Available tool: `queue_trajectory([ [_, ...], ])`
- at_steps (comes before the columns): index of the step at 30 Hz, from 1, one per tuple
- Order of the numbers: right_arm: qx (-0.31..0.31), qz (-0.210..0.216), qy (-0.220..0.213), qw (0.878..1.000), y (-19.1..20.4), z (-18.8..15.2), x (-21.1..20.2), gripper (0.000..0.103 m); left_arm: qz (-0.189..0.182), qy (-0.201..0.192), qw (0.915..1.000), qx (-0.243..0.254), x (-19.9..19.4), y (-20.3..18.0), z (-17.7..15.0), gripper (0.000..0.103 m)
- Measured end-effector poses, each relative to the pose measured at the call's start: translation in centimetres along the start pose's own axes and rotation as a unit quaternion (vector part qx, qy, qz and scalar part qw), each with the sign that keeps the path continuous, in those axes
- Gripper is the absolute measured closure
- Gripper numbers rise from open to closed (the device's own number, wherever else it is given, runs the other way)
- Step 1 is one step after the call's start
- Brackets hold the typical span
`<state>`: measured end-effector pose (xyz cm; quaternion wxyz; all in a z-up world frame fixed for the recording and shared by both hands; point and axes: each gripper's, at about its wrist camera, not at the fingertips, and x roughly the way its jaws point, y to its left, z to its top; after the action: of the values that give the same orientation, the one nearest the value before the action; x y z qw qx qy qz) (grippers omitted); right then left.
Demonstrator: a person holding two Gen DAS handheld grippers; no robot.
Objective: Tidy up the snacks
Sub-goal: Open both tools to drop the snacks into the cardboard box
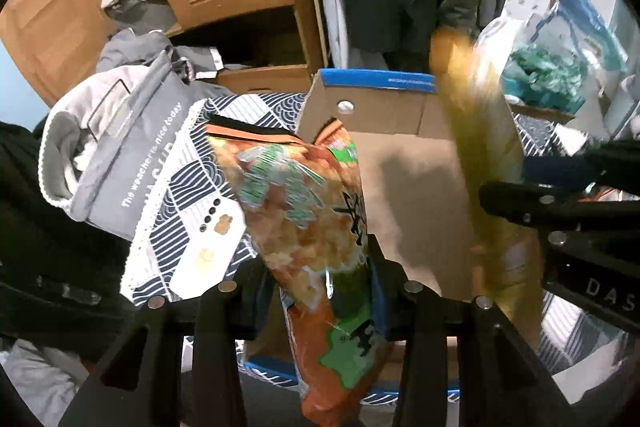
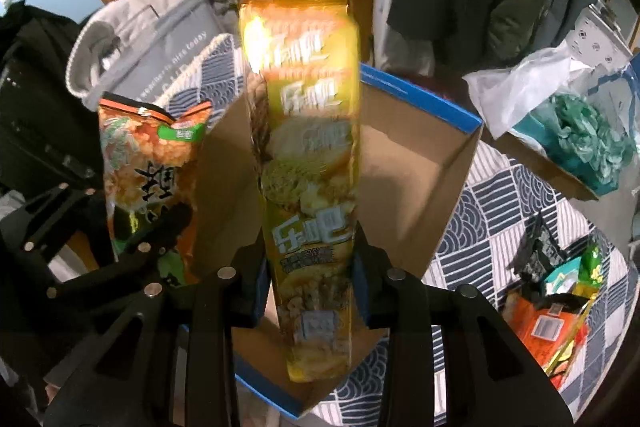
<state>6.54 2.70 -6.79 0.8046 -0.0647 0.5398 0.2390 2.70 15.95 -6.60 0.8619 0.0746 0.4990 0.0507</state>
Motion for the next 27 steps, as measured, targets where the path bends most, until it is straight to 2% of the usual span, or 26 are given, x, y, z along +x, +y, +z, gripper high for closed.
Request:
queue_trajectory([
  [2,-0.009,-0.016,-0.002,1.0,0.2,0.0,-0.1,0.06,0.005,-0.001,1.0,0.002,-0.2,0.0,0.0,0.051],
  [4,-0.014,-0.025,-0.006,1.0,0.1,-0.1,-0.3,0.047,0.009,-0.009,0.9999,0.002,-0.7,0.0,0.1,0.046],
  [11,-0.027,-0.057,-0.024,0.998,-0.2,-0.3,-1.5,0.036,0.005,-0.019,0.9998,-0.005,-1.4,0.3,0.3,0.035],
  [21,-0.018,-0.082,-0.032,0.996,-2.5,-1.8,-2.9,0.035,-0.021,-0.01,0.9997,-0.01,-1.8,-0.7,0.5,0.032],
  [27,-0.008,-0.094,-0.035,0.995,-4.7,-3.2,-4.1,0.035,-0.04,-0.01,0.9992,0.005,-2.1,-3.0,0.6,0.029],
])
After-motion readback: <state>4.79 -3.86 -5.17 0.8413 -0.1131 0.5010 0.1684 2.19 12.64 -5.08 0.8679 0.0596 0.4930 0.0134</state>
